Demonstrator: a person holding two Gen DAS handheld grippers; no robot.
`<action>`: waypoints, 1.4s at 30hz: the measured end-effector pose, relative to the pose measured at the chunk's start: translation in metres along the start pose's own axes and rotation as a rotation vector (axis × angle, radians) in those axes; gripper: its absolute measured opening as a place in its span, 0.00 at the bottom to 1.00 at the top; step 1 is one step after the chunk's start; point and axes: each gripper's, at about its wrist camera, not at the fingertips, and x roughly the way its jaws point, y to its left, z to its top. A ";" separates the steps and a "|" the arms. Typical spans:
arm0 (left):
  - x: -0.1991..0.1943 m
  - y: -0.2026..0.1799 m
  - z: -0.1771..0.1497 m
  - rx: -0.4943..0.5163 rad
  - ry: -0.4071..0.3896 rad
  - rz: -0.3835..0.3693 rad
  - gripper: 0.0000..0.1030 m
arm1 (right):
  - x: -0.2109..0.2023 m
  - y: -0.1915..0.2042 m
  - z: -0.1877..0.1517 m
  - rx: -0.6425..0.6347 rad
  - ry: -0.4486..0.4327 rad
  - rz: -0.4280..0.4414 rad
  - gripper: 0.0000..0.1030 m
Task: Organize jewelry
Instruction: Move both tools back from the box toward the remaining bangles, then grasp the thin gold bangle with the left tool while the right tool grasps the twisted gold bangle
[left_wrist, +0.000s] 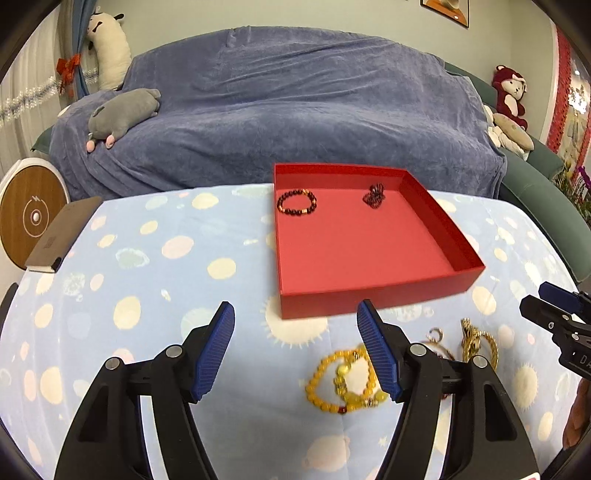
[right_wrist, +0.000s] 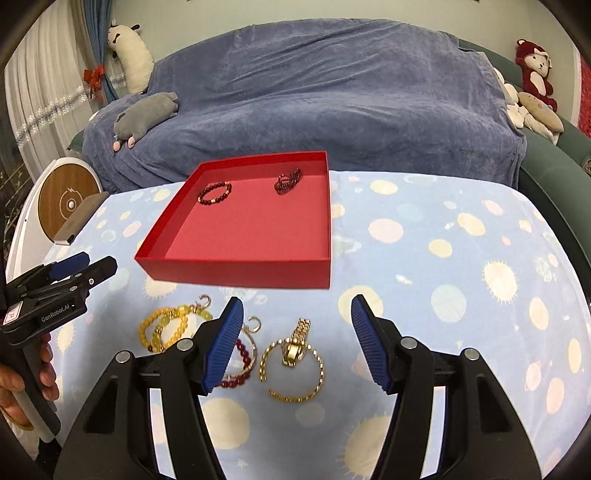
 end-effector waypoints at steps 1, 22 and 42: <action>0.001 -0.001 -0.008 0.002 0.013 0.002 0.64 | 0.000 0.002 -0.006 -0.008 0.006 -0.004 0.56; 0.021 -0.005 -0.044 -0.012 0.095 -0.033 0.64 | 0.052 0.015 -0.049 -0.007 0.112 -0.039 0.63; 0.026 -0.011 -0.048 -0.008 0.114 -0.054 0.65 | 0.063 0.012 -0.054 -0.002 0.131 -0.032 0.52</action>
